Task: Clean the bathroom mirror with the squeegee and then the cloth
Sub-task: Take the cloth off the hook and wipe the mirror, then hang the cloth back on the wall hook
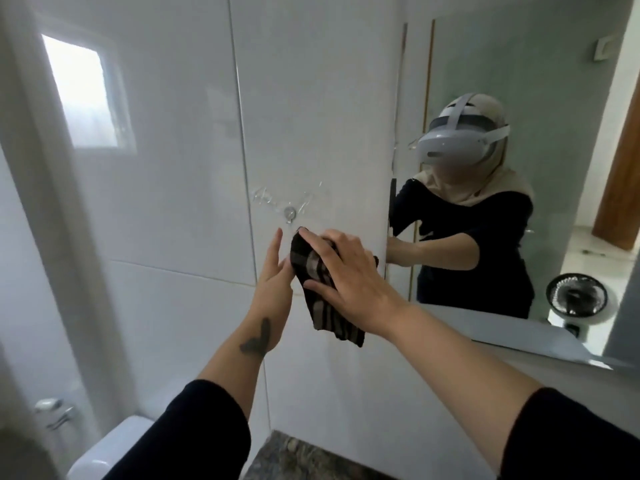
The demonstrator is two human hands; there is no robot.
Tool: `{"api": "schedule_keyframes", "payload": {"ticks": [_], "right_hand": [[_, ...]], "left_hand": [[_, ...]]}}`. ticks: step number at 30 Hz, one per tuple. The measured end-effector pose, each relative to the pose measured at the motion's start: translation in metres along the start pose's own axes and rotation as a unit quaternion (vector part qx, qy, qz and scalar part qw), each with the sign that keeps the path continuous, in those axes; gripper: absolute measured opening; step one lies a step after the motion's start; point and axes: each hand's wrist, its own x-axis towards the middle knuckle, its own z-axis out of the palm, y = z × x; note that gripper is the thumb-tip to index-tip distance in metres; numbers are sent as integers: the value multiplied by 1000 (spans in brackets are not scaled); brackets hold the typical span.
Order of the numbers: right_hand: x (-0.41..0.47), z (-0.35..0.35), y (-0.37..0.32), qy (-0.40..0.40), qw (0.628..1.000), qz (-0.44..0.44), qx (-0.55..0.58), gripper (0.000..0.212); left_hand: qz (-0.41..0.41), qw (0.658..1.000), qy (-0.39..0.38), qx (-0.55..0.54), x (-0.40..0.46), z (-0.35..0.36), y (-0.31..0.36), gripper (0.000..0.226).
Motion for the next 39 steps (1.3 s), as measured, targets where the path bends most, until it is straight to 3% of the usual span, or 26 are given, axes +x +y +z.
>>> {"api": "schedule_keyframes", "payload": {"ticks": [3, 6, 12, 18, 22, 25, 27, 29, 32, 36, 39], "right_hand": [[18, -2, -8, -16, 1000, 11, 3, 64], [30, -3, -10, -32, 999, 35, 7, 68], [50, -5, -13, -48, 998, 16, -22, 64], [50, -8, 4, -54, 998, 12, -41, 60], [54, 1, 10, -49, 995, 12, -85, 56], [64, 13, 11, -15, 983, 13, -183, 41], [74, 19, 9, 19, 973, 41, -224, 36], [80, 18, 7, 16, 970, 67, -235, 37], [79, 21, 9, 13, 967, 67, -247, 49], [81, 23, 9, 48, 967, 79, -238, 51], [83, 29, 17, 111, 967, 76, -217, 46]], "left_hand": [[14, 999, 44, -16, 5, -12, 10, 51], [-4, 996, 71, 58, 10, -26, 21, 39], [-77, 986, -37, 146, 23, -39, 31, 30], [17, 987, 48, 154, 36, -48, 24, 22], [109, 928, 111, 338, 57, -56, 22, 31], [158, 897, 130, 393, 70, -56, 22, 34], [175, 890, 131, 400, 79, -49, 21, 34], [156, 907, 136, 367, 84, -41, 18, 31], [127, 925, 165, 318, 87, -37, 14, 26], [183, 923, 178, 287, 88, -34, 18, 27], [244, 879, 185, 366, 93, -34, 16, 29]]}}
